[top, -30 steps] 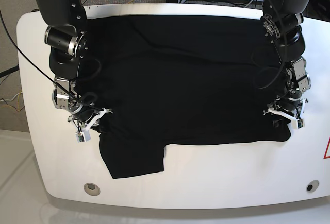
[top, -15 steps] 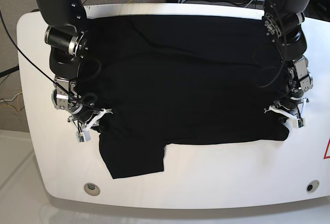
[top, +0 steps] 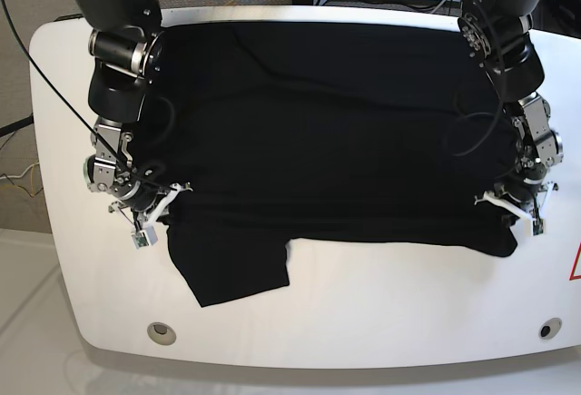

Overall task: Fold the T-shirt properly
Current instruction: 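Close both grippers on the shirt's side edges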

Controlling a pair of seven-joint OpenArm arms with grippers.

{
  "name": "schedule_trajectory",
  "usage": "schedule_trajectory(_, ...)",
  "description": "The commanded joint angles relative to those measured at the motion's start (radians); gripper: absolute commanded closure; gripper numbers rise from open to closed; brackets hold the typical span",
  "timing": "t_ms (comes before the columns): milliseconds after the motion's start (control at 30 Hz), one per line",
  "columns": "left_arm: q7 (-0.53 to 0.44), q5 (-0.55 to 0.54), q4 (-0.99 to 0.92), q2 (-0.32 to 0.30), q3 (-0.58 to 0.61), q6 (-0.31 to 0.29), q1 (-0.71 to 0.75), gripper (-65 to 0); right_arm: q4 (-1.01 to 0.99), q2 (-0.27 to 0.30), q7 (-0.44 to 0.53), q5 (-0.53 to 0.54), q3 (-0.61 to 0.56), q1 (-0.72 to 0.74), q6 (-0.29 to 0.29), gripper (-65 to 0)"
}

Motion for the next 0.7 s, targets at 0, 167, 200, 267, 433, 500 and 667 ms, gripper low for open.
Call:
schedule_trajectory(0, -0.001, -0.01, 0.055, -0.01, 0.019, 0.005, -0.025, -2.5, 0.098, -0.001, -0.064, -0.023, 0.002, -0.014, -0.016, -1.3)
schedule_trajectory(167, 0.033, -0.014, 0.106, -0.008, 0.05, 0.005, -0.025, -2.6, 0.236, -0.029, -0.133, -0.034, 0.001, -0.053, -0.014, -1.3)
schedule_trajectory(200, 0.037, -0.014, 0.112, -0.008, 0.054, 0.005, -0.025, -2.6, 0.257, -0.029, -0.146, -0.034, 0.001, -0.058, -0.014, -1.3)
schedule_trajectory(267, 0.046, -0.014, 0.126, -0.007, 0.06, 0.005, -0.025, -2.6, 0.303, -0.038, -0.181, -0.029, 0.001, -0.067, -0.014, -1.3)
schedule_trajectory(433, 0.06, -0.014, 0.144, 0.012, 0.065, 0.005, -0.023, -2.6, 0.368, -0.05, -0.25, -0.029, 0.001, -0.067, -0.014, -1.3)
schedule_trajectory(500, 0.065, -0.014, 0.15, 0.013, 0.066, 0.005, -0.023, -2.6, 0.397, -0.05, -0.268, -0.028, 0.001, -0.067, -0.014, -1.3)
schedule_trajectory(667, 0.065, -0.014, 0.153, 0.013, 0.066, 0.005, -0.007, -2.6, 0.465, -0.052, -0.311, -0.026, 0.001, -0.067, -0.014, -1.3)
